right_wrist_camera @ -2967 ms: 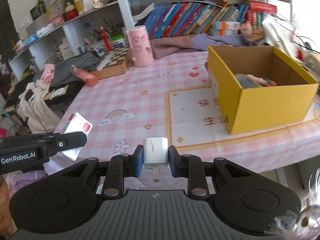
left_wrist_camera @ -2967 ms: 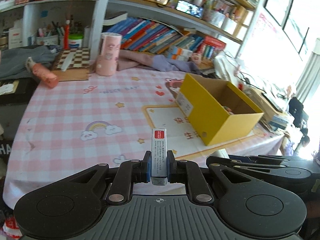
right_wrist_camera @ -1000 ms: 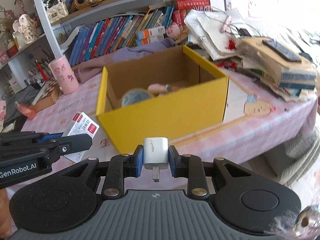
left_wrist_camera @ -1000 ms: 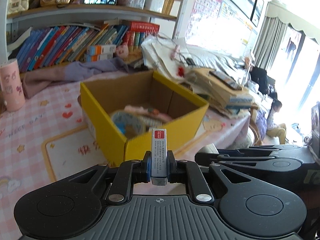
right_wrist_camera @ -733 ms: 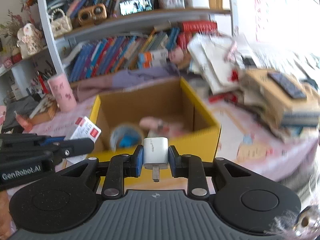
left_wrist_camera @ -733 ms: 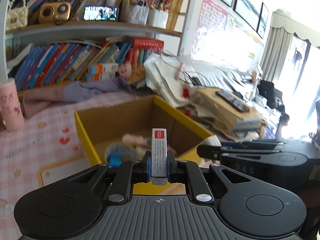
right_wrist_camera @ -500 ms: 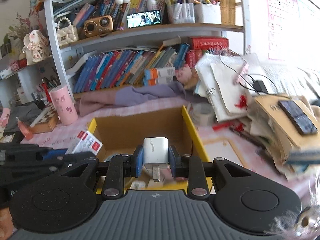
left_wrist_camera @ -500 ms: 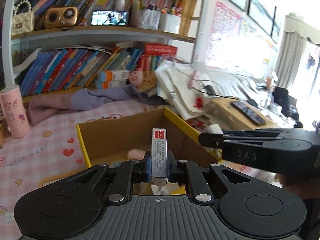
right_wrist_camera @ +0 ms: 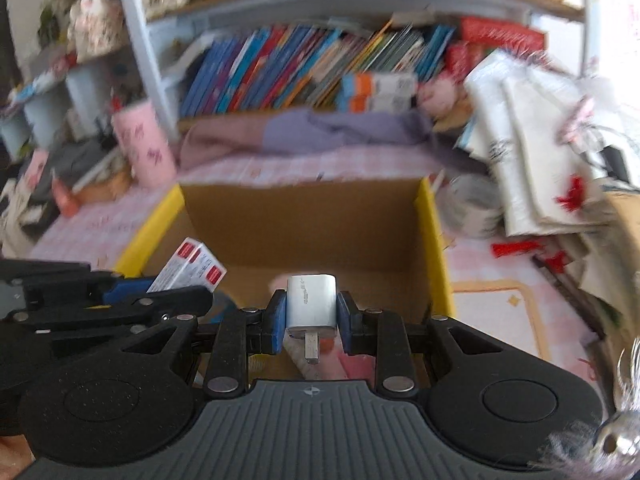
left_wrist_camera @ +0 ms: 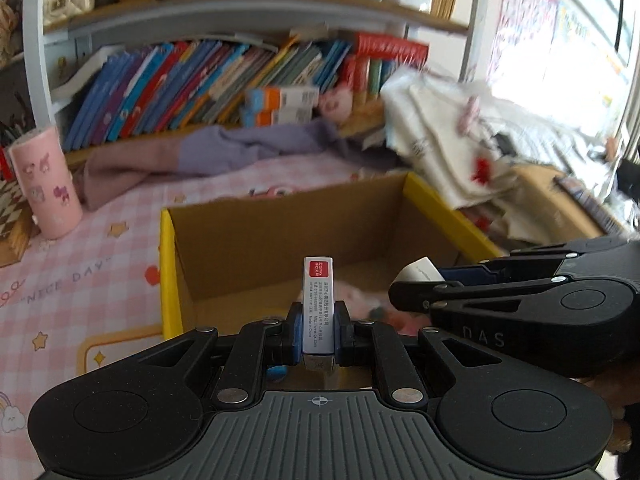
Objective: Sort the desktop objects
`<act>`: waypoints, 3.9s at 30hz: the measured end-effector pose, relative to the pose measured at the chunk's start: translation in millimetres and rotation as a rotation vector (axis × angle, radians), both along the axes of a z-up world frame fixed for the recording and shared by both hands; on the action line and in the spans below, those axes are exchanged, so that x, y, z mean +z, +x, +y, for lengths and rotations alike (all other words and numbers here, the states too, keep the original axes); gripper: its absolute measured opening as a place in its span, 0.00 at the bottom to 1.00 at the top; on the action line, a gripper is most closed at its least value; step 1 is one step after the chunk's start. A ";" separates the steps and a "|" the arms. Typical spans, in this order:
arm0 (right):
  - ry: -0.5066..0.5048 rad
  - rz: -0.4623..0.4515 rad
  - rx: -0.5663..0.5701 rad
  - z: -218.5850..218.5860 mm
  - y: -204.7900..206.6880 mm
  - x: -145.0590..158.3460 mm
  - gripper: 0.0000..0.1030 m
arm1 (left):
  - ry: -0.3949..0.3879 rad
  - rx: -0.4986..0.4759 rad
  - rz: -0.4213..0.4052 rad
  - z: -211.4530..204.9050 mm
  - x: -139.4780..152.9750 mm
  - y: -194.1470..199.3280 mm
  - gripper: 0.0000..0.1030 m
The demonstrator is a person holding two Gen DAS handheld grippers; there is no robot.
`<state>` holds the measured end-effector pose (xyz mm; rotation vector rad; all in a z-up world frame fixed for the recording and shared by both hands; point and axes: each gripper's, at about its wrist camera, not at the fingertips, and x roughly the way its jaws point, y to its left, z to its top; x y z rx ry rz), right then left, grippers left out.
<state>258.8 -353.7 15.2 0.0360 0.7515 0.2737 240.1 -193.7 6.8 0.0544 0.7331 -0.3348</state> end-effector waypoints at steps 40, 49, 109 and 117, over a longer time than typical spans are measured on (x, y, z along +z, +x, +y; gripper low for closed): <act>0.052 -0.115 0.001 18.1 -54.3 22.0 0.29 | -0.024 0.353 -0.164 79.2 34.4 -91.2 0.53; 0.015 -0.126 -0.003 57.5 -103.5 23.5 0.29 | -0.027 0.380 -0.159 117.7 33.6 -129.7 0.68; -0.075 -0.064 -0.061 146.2 -233.6 2.6 0.79 | 0.039 0.344 -0.043 180.0 4.1 -224.6 1.00; -0.078 -0.062 -0.070 147.1 -231.4 3.7 0.79 | 0.048 0.334 -0.046 179.5 3.5 -222.8 1.00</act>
